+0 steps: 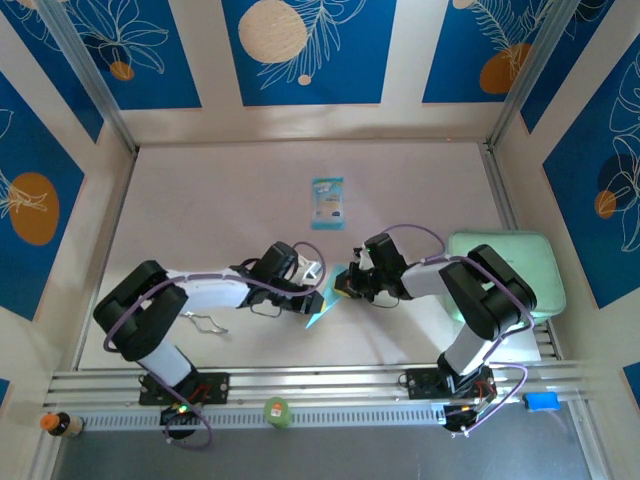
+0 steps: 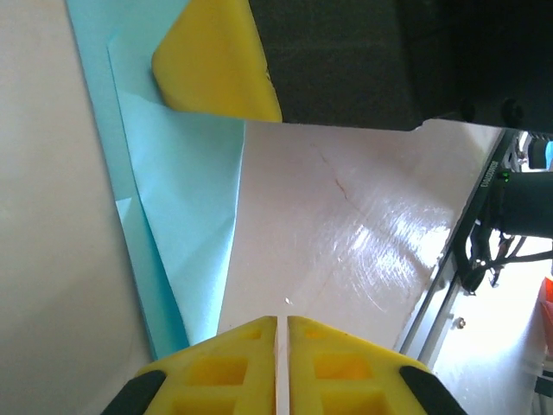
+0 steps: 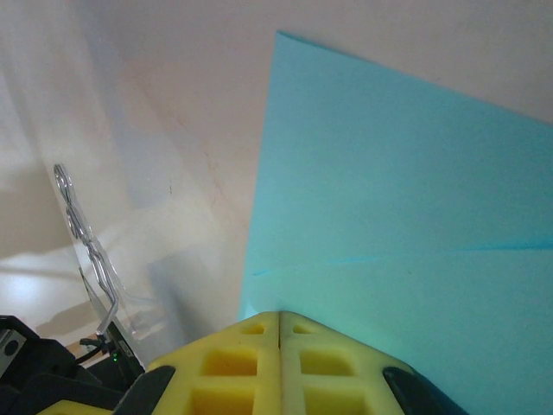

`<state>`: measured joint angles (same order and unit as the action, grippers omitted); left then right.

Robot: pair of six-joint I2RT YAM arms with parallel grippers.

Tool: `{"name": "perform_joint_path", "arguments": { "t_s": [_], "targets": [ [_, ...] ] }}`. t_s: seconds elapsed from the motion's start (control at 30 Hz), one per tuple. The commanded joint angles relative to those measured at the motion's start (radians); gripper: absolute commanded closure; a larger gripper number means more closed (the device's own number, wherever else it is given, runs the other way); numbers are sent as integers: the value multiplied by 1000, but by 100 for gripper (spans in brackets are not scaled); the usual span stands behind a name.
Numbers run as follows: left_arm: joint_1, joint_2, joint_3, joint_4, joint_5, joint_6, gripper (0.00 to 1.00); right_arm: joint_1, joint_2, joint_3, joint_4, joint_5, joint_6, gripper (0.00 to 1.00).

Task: Fold a paper plane with a square sheet of paper (pick it up from the middle)
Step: Fold the wing for the fifth time at the center of the table.

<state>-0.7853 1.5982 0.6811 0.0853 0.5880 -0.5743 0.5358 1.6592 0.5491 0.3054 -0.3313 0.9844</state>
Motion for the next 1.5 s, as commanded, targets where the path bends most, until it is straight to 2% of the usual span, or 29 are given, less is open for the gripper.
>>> {"name": "perform_joint_path", "arguments": {
  "t_s": [0.0,0.17,0.3,0.47,0.63,0.87,1.1,1.27,1.47],
  "targets": [
    [3,9,-18,-6,58,-8,87,-5,22,-23,-38,24,-4,100],
    [0,43,12,18,77,-6,86,-5,22,-25,-40,23,-4,100],
    [1,98,27,-50,13,8,87,-5,20,-23,-40,22,-3,100],
    [2,125,0,-115,-68,2,93,-10,-1,-15,-51,11,-12,100],
    [3,134,-65,-67,-46,-31,100,-11,-81,29,-112,3,-45,100],
    [1,129,-77,-49,-40,-40,100,77,-134,25,-112,11,-18,100],
    [2,126,-77,-51,-48,-40,100,165,-39,-17,-20,54,46,100],
    [1,125,-78,-52,-48,-42,100,118,3,-66,45,67,70,100],
    [2,148,-80,-39,-36,-44,100,38,-12,-53,37,32,33,100]
  ]
}}
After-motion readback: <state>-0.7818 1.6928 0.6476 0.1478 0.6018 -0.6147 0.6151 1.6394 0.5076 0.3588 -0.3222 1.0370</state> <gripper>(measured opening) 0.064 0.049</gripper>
